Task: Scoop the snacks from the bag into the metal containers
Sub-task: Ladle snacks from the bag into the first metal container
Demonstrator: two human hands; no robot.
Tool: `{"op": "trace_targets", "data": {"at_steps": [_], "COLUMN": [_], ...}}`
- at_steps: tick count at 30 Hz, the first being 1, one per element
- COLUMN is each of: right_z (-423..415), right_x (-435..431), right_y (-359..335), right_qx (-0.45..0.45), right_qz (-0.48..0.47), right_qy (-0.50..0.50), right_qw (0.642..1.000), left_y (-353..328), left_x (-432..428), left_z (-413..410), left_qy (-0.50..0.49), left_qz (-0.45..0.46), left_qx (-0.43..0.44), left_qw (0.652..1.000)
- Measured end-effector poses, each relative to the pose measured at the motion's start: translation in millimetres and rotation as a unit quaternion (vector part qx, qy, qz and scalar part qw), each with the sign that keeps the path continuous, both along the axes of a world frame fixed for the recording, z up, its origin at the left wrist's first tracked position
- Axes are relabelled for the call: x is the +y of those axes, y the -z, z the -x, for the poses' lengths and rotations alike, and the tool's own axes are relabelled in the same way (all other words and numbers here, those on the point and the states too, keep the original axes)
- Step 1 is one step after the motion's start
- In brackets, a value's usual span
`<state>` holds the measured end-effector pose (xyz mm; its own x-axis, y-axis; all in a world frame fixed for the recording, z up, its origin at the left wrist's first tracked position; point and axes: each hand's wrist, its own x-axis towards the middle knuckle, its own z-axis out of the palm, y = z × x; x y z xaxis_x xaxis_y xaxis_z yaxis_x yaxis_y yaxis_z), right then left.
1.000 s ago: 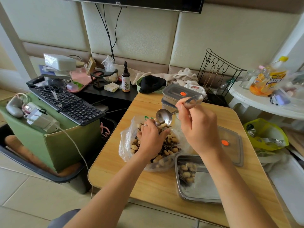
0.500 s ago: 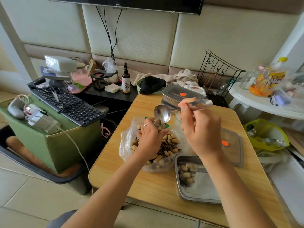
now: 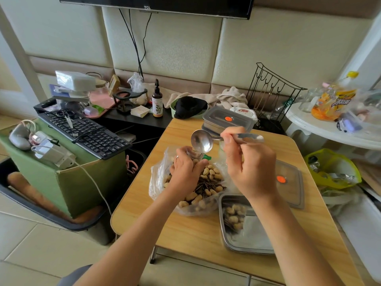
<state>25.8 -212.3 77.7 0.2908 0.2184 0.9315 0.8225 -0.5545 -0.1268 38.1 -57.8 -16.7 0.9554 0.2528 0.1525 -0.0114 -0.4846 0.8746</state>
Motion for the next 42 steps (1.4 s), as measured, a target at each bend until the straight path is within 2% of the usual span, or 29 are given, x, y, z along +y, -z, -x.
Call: {"op": "trace_targets", "data": {"at_steps": [7, 10, 13, 15, 18, 21, 23, 24, 27, 33, 35, 37, 39, 41, 42], "right_z": [-0.9, -5.3, -10.3, -16.5, -32.4, -48.3, -53.8, -54.3, -52.6, -55.5, -56.2, -56.0, -52.8, -43.8, -38.9], "right_x": [-0.8, -2.6, -11.3, -21.9, -36.5, -41.5, -40.1, -39.2, -39.4, -41.3, -40.1, -36.1, -29.1, -18.3, -13.6], "right_y": [4.9, 7.7, 9.0, 10.1, 26.1, 50.4, 60.1, 61.8, 62.4, 68.1, 67.9, 67.1, 63.4, 53.6, 47.8], "right_qx": [-0.006, 0.018, 0.117, 0.245, 0.452, 0.603, 0.664, 0.682, 0.698, 0.702, 0.695, 0.651, 0.574, 0.5, 0.476], "right_qz": [0.011, 0.031, -0.077, -0.189, -0.319, -0.342, -0.315, -0.287, -0.192, -0.126, -0.054, 0.051, 0.113, 0.119, 0.111], "right_qy": [-0.005, -0.026, 0.003, 0.029, 0.074, 0.064, 0.048, 0.052, 0.097, 0.134, 0.143, 0.167, 0.151, 0.063, 0.008], "right_qw": [1.0, 0.999, 0.99, 0.95, 0.83, 0.718, 0.677, 0.67, 0.683, 0.688, 0.703, 0.739, 0.797, 0.855, 0.873], "left_y": [-3.2, -3.7, -3.1, -3.6, -4.1, -3.1, -3.4, -2.9, -0.6, 6.5, 7.6, 7.8, 8.1, 9.0, 9.7], "left_x": [1.5, 3.0, 7.4, 11.0, 13.6, 11.1, 7.7, 6.3, 1.6, -4.6, -5.5, -6.7, -7.3, -8.3, -8.7], "left_z": [4.3, 6.3, 8.5, 10.7, 16.5, 21.2, 23.6, 24.1, 24.2, 21.9, 20.3, 19.5, 18.7, 17.5, 16.7], "left_qy": [0.011, 0.014, 0.008, 0.001, -0.012, -0.011, -0.006, -0.003, -0.002, 0.062, 0.074, 0.081, 0.086, 0.087, 0.088], "left_qz": [-0.015, -0.019, -0.013, 0.015, 0.036, 0.029, 0.023, 0.023, 0.014, -0.034, -0.038, -0.036, -0.028, -0.026, -0.027], "left_qx": [0.002, 0.003, -0.001, -0.006, -0.034, -0.068, -0.08, -0.084, -0.088, -0.07, -0.078, -0.086, -0.09, -0.1, -0.109], "left_qw": [1.0, 1.0, 1.0, 1.0, 0.999, 0.997, 0.997, 0.996, 0.996, 0.995, 0.994, 0.992, 0.992, 0.991, 0.99]}}
